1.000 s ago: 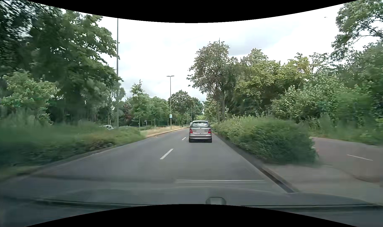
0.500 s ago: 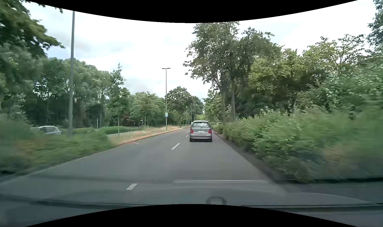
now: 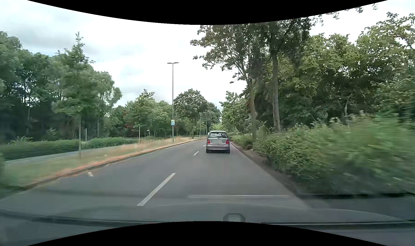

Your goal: Follow the waypoints while adhering to traffic rules and regulations

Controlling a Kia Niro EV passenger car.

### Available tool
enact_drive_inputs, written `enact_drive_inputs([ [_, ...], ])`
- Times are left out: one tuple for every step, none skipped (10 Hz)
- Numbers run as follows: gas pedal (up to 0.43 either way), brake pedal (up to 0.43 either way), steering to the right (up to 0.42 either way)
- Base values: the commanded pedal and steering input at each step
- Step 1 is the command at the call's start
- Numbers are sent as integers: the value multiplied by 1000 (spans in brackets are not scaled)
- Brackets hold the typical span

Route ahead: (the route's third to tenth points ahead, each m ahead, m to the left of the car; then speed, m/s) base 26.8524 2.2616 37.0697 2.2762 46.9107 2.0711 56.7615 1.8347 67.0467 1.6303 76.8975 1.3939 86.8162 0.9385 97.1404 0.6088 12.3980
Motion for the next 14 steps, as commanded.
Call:
enact_drive_inputs([
  [189,18,1],
  [177,18,1],
  [177,18,1],
  [177,18,1],
  [177,18,1],
  [177,18,1],
  [177,18,1],
  [169,18,1],
  [169,18,1],
  [157,18,1],
  [157,18,0],
  [157,18,-1],
  [157,18,-1],
  [157,18,-1],
])
